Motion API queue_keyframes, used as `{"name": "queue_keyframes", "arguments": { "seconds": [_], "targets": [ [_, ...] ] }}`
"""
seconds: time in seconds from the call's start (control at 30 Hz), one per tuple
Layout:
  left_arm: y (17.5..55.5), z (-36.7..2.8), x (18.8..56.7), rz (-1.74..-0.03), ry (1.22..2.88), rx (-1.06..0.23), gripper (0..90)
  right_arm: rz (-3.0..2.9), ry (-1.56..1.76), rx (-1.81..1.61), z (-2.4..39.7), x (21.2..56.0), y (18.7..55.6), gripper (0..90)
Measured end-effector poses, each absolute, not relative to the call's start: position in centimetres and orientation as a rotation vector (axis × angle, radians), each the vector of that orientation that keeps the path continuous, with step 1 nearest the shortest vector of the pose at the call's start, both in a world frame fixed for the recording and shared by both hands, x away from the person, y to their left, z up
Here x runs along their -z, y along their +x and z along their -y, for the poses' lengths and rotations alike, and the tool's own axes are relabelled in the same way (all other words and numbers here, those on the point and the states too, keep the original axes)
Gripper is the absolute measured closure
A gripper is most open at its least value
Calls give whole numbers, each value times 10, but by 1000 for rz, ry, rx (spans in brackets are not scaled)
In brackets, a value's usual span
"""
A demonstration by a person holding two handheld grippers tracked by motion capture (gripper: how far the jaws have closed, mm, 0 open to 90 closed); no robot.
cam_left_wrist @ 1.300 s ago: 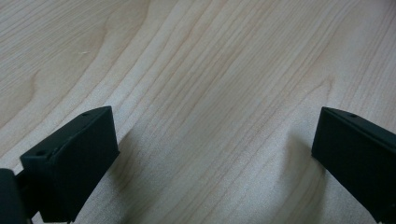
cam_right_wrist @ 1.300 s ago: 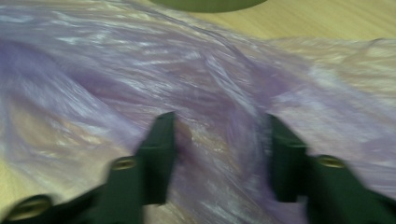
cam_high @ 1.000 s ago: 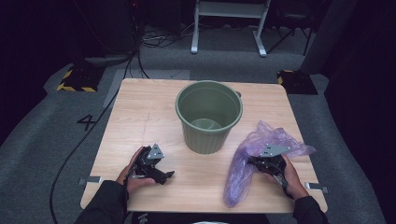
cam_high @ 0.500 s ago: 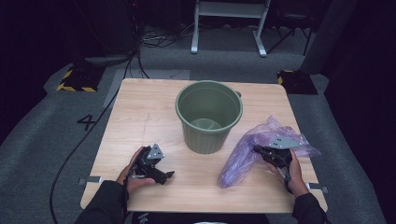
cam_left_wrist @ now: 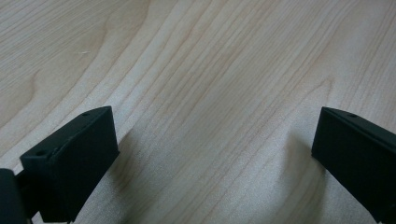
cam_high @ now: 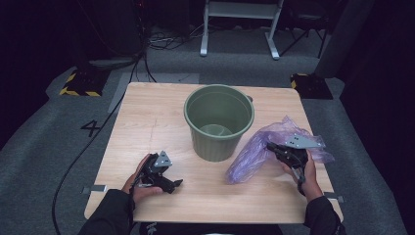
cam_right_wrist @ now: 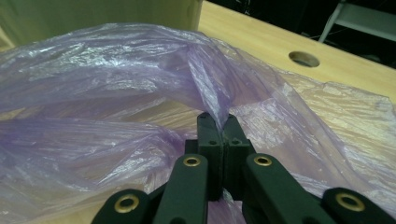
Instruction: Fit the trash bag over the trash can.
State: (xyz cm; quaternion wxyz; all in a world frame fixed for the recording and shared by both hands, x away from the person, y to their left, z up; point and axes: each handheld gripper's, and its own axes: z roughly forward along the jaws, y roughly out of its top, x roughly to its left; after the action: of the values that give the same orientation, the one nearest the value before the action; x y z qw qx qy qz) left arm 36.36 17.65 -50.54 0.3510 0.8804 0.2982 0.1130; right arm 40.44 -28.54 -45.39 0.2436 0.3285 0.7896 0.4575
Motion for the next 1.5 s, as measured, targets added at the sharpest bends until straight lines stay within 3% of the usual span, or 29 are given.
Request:
{"name": "queue_keyframes", "arguments": {
  "seconds": [1.5],
  "targets": [
    [373,-168,505,-769,2281,-292,0,-1958,701,-1494,291,370,382,897]
  ]
}}
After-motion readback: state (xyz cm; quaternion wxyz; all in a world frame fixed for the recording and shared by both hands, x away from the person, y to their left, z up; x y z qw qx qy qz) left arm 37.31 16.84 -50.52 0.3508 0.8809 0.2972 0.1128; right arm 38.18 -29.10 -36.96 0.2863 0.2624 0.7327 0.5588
